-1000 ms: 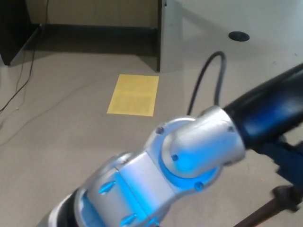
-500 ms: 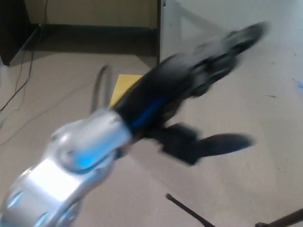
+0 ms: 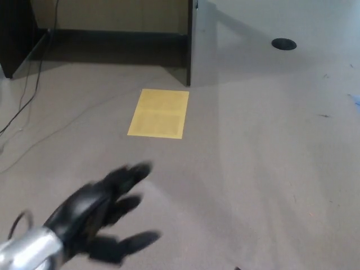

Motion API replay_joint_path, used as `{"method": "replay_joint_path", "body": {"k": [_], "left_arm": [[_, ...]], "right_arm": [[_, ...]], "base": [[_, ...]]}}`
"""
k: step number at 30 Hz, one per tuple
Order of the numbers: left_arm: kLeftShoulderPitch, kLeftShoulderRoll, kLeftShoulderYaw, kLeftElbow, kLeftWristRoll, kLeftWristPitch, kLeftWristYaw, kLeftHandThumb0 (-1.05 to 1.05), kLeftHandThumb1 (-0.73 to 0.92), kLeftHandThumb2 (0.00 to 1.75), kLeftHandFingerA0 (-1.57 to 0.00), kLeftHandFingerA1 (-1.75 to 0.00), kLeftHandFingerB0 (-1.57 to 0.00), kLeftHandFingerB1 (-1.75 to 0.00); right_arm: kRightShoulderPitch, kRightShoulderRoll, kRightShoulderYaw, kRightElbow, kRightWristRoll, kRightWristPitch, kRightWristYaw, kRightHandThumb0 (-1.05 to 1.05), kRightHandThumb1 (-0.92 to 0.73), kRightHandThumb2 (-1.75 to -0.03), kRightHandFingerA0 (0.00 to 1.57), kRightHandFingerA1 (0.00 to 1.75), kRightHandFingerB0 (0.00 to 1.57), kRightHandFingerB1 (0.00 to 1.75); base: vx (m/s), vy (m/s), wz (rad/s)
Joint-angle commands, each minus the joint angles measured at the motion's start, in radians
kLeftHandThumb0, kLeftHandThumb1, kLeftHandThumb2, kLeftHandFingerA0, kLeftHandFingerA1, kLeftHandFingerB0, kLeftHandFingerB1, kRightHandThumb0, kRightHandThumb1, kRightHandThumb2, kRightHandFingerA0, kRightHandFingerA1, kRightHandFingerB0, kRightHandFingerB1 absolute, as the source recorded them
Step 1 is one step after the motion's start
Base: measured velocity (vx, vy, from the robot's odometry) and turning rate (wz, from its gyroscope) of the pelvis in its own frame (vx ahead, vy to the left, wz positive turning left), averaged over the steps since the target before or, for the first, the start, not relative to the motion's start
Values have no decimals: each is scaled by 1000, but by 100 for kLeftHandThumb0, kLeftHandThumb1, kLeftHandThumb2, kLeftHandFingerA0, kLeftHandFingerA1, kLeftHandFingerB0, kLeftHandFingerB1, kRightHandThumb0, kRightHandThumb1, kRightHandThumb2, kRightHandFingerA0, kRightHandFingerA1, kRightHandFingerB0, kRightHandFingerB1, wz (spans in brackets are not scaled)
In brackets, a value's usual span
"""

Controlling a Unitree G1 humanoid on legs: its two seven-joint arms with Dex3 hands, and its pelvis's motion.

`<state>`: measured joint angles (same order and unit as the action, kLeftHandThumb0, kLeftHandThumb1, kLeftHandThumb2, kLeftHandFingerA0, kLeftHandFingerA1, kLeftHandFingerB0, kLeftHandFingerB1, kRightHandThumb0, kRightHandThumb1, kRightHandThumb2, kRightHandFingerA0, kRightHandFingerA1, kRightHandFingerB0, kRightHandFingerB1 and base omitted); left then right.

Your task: There is a tripod standing in front of the robot and the robot extends its left arm to grab it. It lifts the tripod and passes it to a person.

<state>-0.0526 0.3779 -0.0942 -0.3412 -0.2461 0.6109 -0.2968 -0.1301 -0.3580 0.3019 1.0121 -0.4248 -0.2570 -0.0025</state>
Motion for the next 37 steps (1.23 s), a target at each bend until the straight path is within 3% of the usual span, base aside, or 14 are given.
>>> {"method": "replay_joint_path", "body": {"k": [1,4,5,6,8,9,10,11,12,14,15,18,23,37], "left_arm": [[305,80,24,703,320,-722,311,-61,48,75,-12,-42,-6,-28],[288,117,-40,815,376,-692,389,-67,51,79,-12,-41,-5,-30],[261,95,-22,829,338,-635,357,-35,42,97,-3,-49,0,-46],[243,99,-37,844,348,-600,368,-61,64,59,-23,-36,-18,-28],[227,107,-53,870,359,-570,378,-61,63,59,-25,-36,-20,-29],[211,110,-56,893,354,-543,365,-32,39,96,-9,-50,-6,-48],[207,110,-57,903,353,-545,365,-32,39,96,-9,-50,-6,-48],[200,108,-50,912,337,-537,341,-62,53,74,-21,-42,-15,-36],[196,105,-47,922,331,-548,338,-62,50,77,-25,-45,-13,-37],[190,100,-47,937,328,-560,337,-63,49,78,-31,-47,-12,-38],[187,94,-45,949,323,-565,336,-62,48,78,-37,-49,-11,-38],[178,95,-55,977,328,-574,334,-58,58,57,-56,-42,-17,-27],[235,90,-47,1013,315,-627,330,-63,48,77,-27,-46,-10,-37],[173,87,-42,1084,350,-694,322,-64,49,80,-38,-51,-11,-38]], "right_arm": [[40,-28,-18,-2,9,3,-26,-42,-73,-62,66,42,46,36],[32,-20,-18,8,9,5,-32,-42,-72,-61,69,45,47,36],[34,-28,-22,-4,9,12,-30,-41,-72,-61,70,44,48,37],[34,-30,-23,-4,11,11,-26,-41,-72,-61,69,43,47,36],[34,-26,-21,-2,10,14,-26,-41,-72,-61,68,43,47,37],[35,-22,-24,2,15,9,-26,-41,-72,-61,69,44,48,37],[35,-22,-24,2,15,8,-26,-41,-72,-61,69,44,48,37],[40,-25,-22,-6,11,6,-30,-48,-59,-88,63,58,42,50],[46,-27,-25,-11,13,4,-34,-41,-71,-61,72,50,48,37],[52,-32,-27,-16,14,3,-33,-41,-71,-61,71,51,48,37],[56,-35,-28,-20,15,6,-29,-48,-59,-88,64,61,42,50],[52,-36,-28,-16,15,23,-19,-42,-73,-61,67,42,47,36],[119,-39,-20,-35,7,2,-30,-42,-73,-61,66,42,46,36],[80,-40,-29,-39,5,18,-7,-42,-73,-61,67,42,47,36]], "base": [[0,0,0],[0,0,0],[0,0,0],[0,0,0],[0,0,0],[0,0,0],[0,0,0],[0,0,0],[0,0,0],[0,0,0],[0,0,0],[0,0,0],[0,0,0],[0,0,0]]}}
